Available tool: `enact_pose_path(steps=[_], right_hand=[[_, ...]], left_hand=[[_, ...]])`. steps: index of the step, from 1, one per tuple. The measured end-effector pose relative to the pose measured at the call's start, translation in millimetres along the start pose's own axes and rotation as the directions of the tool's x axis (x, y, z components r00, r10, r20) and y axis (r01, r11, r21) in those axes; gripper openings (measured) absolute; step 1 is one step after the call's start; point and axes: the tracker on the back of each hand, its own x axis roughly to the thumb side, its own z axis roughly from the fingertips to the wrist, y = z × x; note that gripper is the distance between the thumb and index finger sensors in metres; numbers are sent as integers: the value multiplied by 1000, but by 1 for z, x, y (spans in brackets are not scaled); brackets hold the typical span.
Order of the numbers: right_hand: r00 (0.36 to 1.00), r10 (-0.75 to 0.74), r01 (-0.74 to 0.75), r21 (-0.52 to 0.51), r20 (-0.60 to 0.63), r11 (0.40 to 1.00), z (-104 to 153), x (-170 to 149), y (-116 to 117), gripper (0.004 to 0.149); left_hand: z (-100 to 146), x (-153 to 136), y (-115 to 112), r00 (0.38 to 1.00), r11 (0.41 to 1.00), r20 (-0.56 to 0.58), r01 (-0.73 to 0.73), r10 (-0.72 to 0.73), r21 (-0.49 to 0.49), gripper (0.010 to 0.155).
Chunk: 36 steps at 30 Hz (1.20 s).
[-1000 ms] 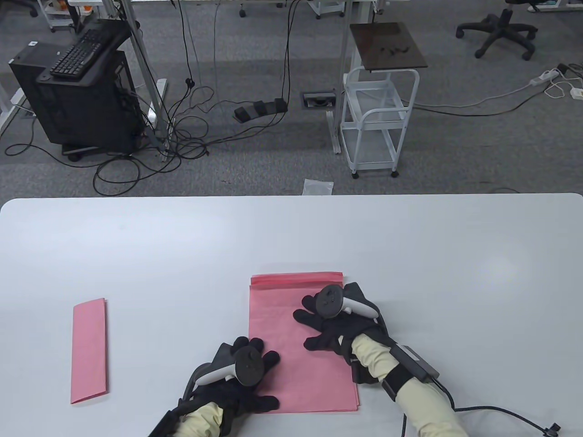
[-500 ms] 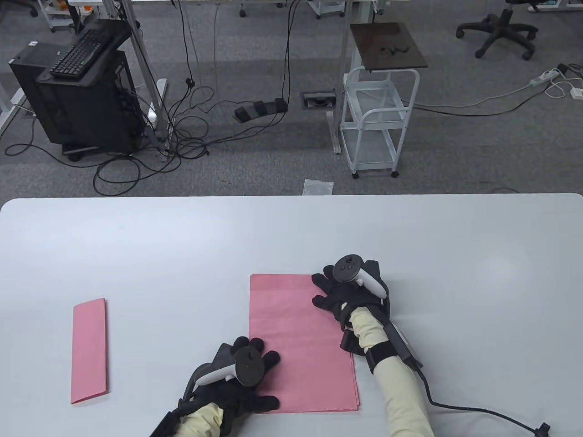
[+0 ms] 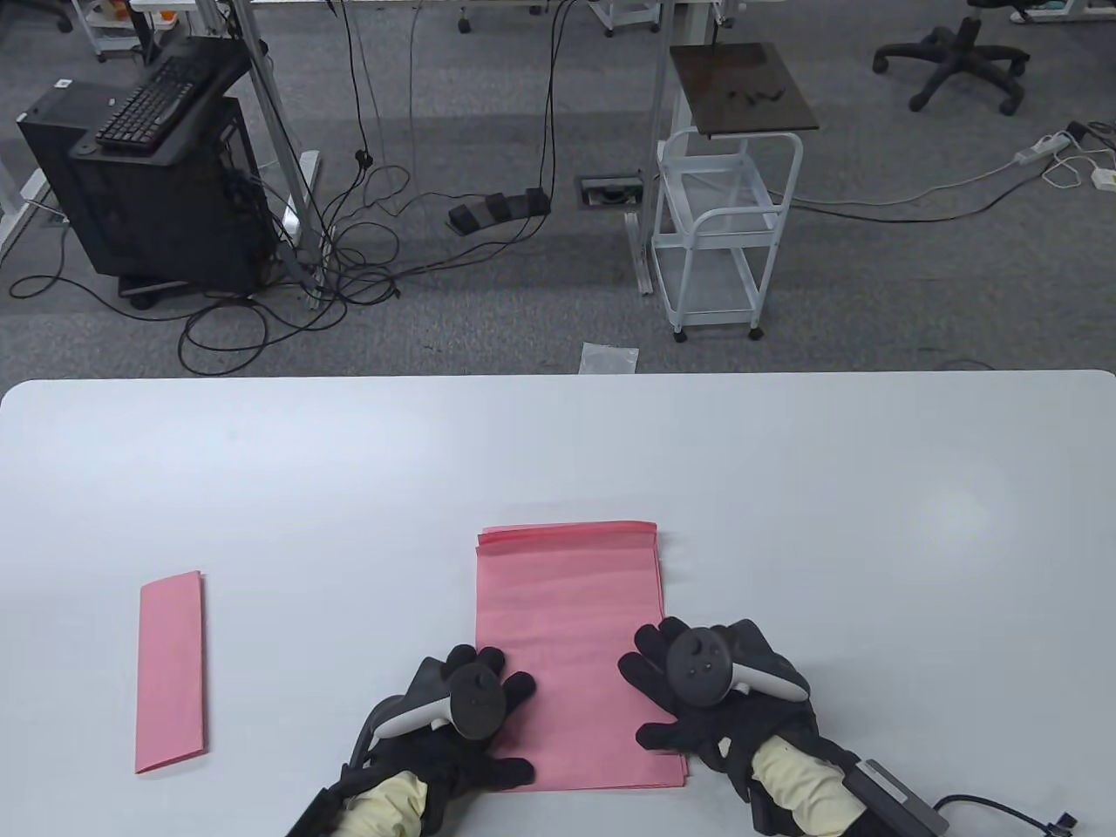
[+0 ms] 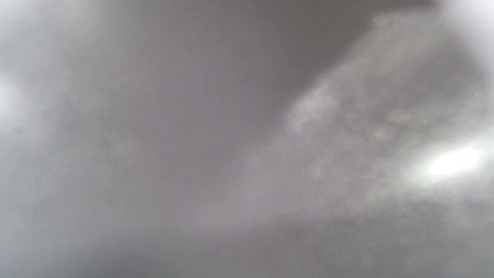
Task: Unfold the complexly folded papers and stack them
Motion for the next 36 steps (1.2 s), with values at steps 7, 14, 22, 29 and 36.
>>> enact_pose_path(steps=[7, 14, 22, 29, 36], right_hand=[[1000, -15, 15, 5, -17, 1000, -5, -9, 15, 74], [999, -52, 52, 15, -10, 999, -5, -10, 17, 74], [998, -64, 64, 15, -9, 998, -5, -11, 17, 74], [998, -67, 68, 20, -12, 998, -4, -12, 18, 74], [998, -68, 68, 19, -15, 997, -4, -12, 18, 74]], left_hand=[[0, 0, 0, 1000, 1000, -3, 0, 0, 1, 93], [8, 28, 23, 999, 993, -34, 13, -9, 116, 77], [-26, 90, 6, 991, 994, 88, 100, -103, 41, 80], [-8, 37, 10, 998, 997, 4, 69, -69, 30, 80], [16, -16, 7, 994, 994, -74, -68, 75, 86, 75]])
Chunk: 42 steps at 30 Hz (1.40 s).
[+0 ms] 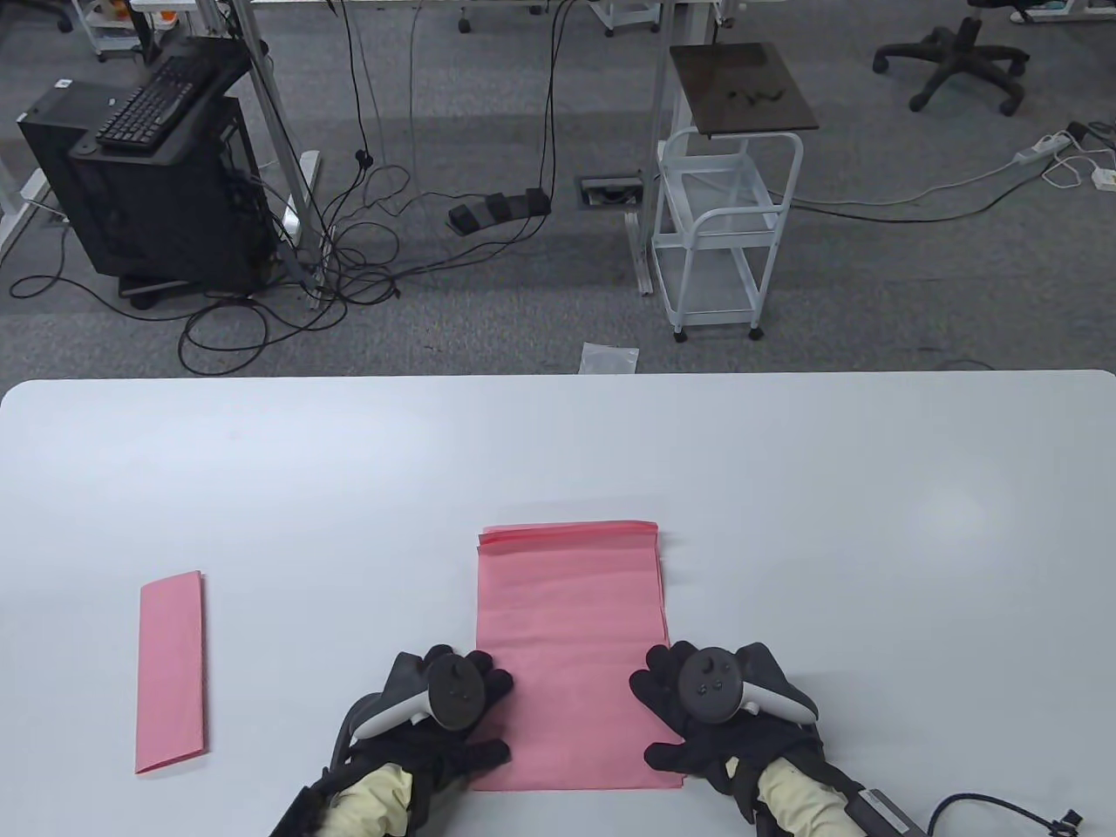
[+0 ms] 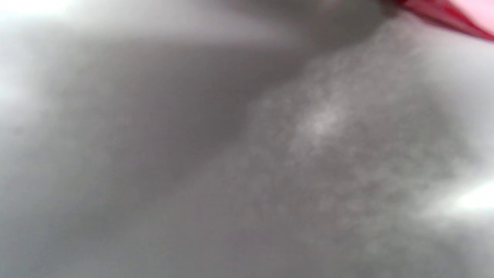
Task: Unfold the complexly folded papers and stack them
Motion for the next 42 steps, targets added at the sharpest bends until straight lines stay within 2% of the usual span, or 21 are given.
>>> enact_pose_path(steps=[3, 5, 8, 9, 11, 13, 17, 20, 24, 27, 32, 34, 35, 36, 37, 39, 40, 42], right_hand=[[1000, -1, 1, 2, 0, 1000, 0, 0, 0, 74], [1000, -2, 2, 5, 0, 1000, 0, 0, 0, 74], [1000, -3, 3, 8, 1, 1000, 0, 0, 0, 74], [1000, -4, 4, 9, 2, 1000, 0, 0, 0, 74], [1000, -6, 6, 12, 3, 1000, 0, -1, 0, 74], [1000, -7, 7, 15, 3, 1000, 0, -1, 0, 74], [1000, -13, 13, 23, 5, 1000, 0, -1, 1, 74], [1000, -13, 13, 24, 4, 1000, 0, -1, 1, 74], [1000, -13, 13, 24, 5, 1000, 0, -1, 1, 74], [1000, -13, 13, 24, 5, 1000, 0, -1, 1, 74], [1000, -10, 10, 25, 2, 1000, 0, -1, 1, 74], [1000, -11, 11, 27, 1, 1000, -1, -1, 1, 74], [1000, -12, 12, 28, 1, 1000, -1, -1, 1, 74], [1000, -13, 13, 30, 0, 999, -1, -1, 1, 74], [1000, -14, 13, 30, 1, 999, -1, -1, 1, 74], [1000, -15, 15, 33, 1, 999, -1, -1, 1, 74], [1000, -15, 15, 34, 2, 999, -1, -1, 1, 74], [1000, -16, 16, 35, 2, 999, -1, -1, 1, 74]], left_hand=[[1, 6, 5, 1000, 1000, -1, 15, -15, -19, 74], [4, 23, 17, 990, 990, 2, 139, -139, 34, 69], [-1, 50, 22, 965, 969, 91, 247, -247, 18, 73], [-9, 66, 22, 953, 964, 155, 265, -261, -4, 73], [-23, 83, 20, 935, 953, 214, 300, -283, -49, 72], [-36, 92, 19, 923, 939, 224, 336, -313, -72, 73], [-56, 79, 27, 939, 950, 168, 309, -300, -34, 74], [-64, 46, 44, 986, 987, 37, 161, -161, 13, 68], [-63, 10, 57, 996, 998, -75, 49, -45, 49, 65], [-61, -2, 58, 994, 997, -106, 19, -11, 73, 63], [-60, 6, 61, 993, 998, -117, 12, -4, 65, 63], [-55, 21, 66, 992, 999, -120, 51, -49, 11, 65], [-53, 28, 67, 991, 996, -94, 92, -90, 16, 66], [-50, 43, 66, 988, 985, -18, 157, -156, 73, 67], [-50, 48, 65, 985, 981, 9, 171, -173, 90, 67], [-51, 68, 57, 972, 977, 105, 205, -209, 52, 67], [-56, 78, 51, 966, 976, 144, 219, -216, -6, 68], [-65, 88, 45, 959, 968, 159, 246, -235, -51, 68]])
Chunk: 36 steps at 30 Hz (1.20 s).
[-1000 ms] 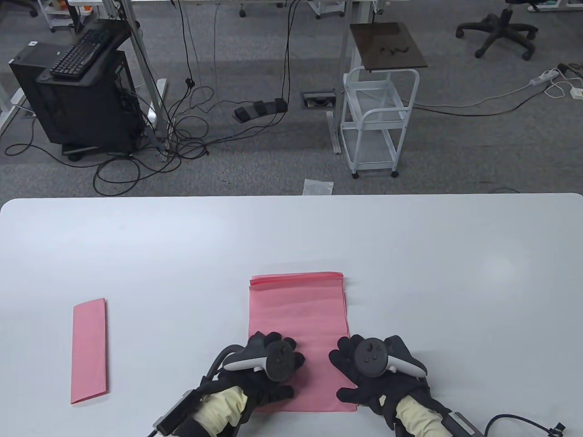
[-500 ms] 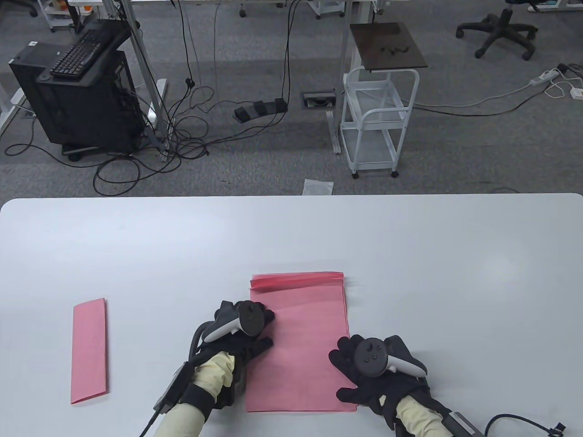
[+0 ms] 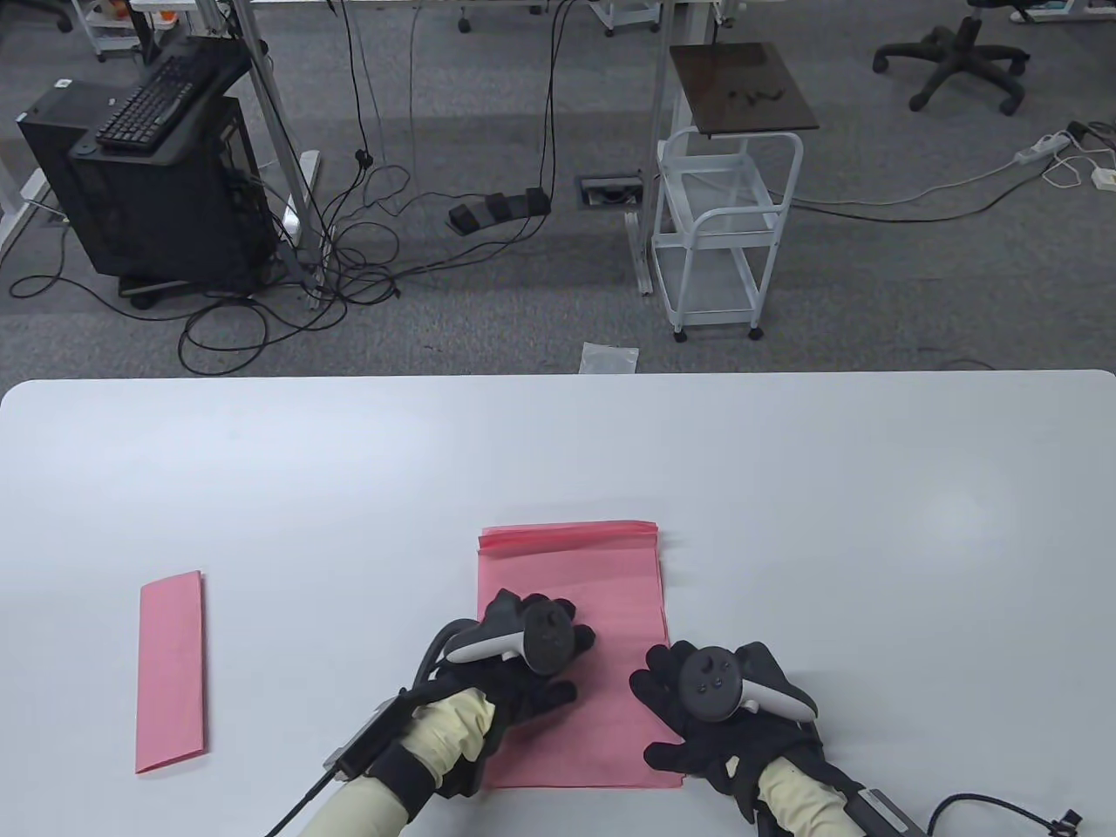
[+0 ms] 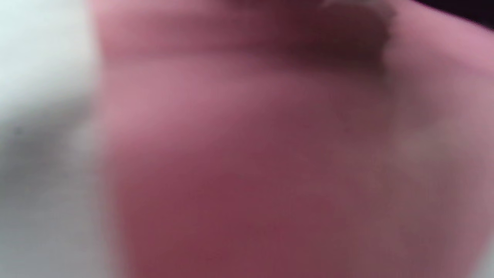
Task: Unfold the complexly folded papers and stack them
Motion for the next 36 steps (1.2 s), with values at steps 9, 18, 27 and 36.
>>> enact_pose_path(steps=[9, 18, 27, 36], right_hand=[[1000, 0, 0, 1, 0, 1000, 0, 0, 0, 74], [1000, -2, 2, 6, 0, 1000, 0, 0, 0, 74], [1000, 13, -13, -36, 0, 999, 2, 3, -1, 73], [992, -103, 116, -197, 75, 973, 20, 15, -18, 66]], left_hand=[[-49, -34, 37, 960, 978, -193, -186, 201, 93, 68], [-29, -115, 46, 845, 929, -389, -318, 368, 187, 66], [-24, -113, 42, 848, 887, -280, -391, 451, 245, 68], [58, -162, 41, 814, 886, -430, -205, 390, 416, 72]])
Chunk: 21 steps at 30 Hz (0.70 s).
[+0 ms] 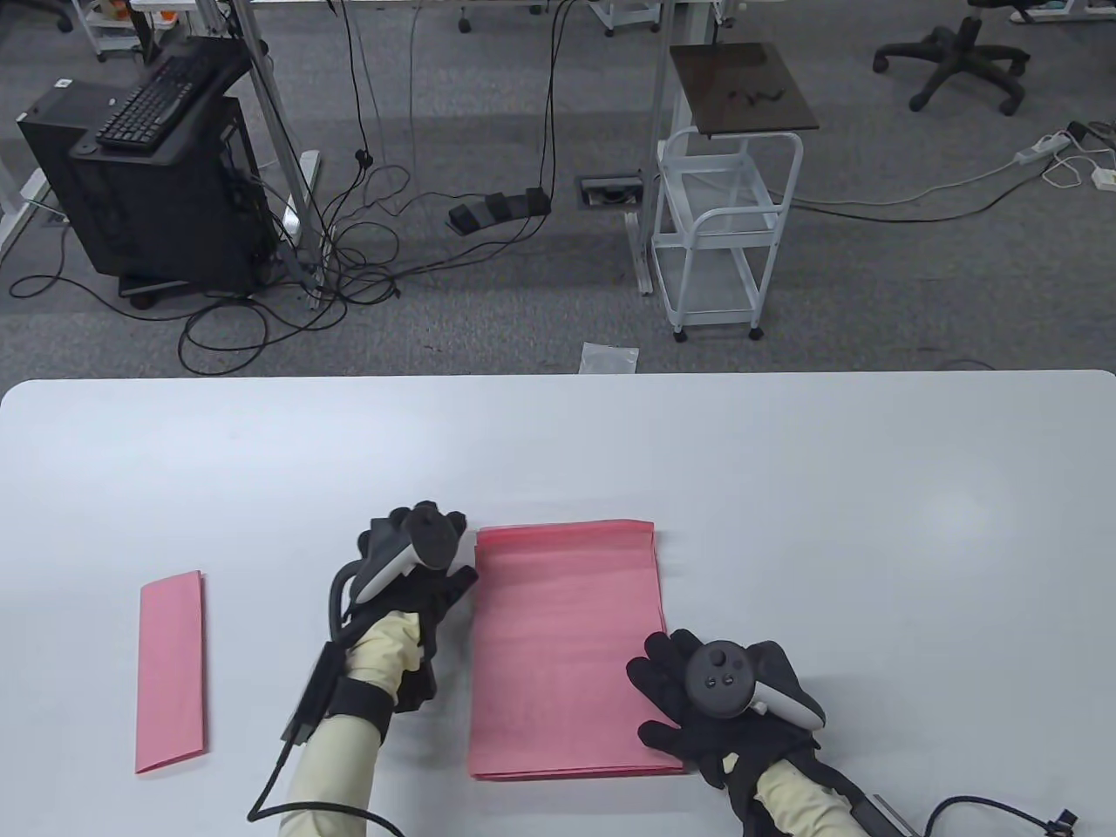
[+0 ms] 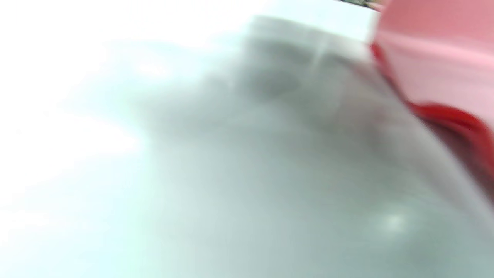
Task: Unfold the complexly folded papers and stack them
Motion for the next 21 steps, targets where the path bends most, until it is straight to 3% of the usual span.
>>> enact_pose_path(steps=[3, 11, 17, 21], right_hand=[[1000, 25, -24, -68, 7, 997, 9, 8, -8, 66], [998, 60, -62, -121, -24, 991, 28, 13, -9, 67], [999, 38, -43, -154, -34, 987, 29, 9, -9, 67], [999, 35, -40, -156, -40, 987, 28, 8, -8, 67]], left_hand=[[18, -52, 11, 991, 999, -128, -31, 37, 44, 74], [63, -149, 13, 917, 986, -367, -122, 156, 114, 74], [80, -186, -4, 852, 978, -483, -153, 204, 143, 79], [83, -199, -14, 825, 992, -552, -74, 120, 105, 85]])
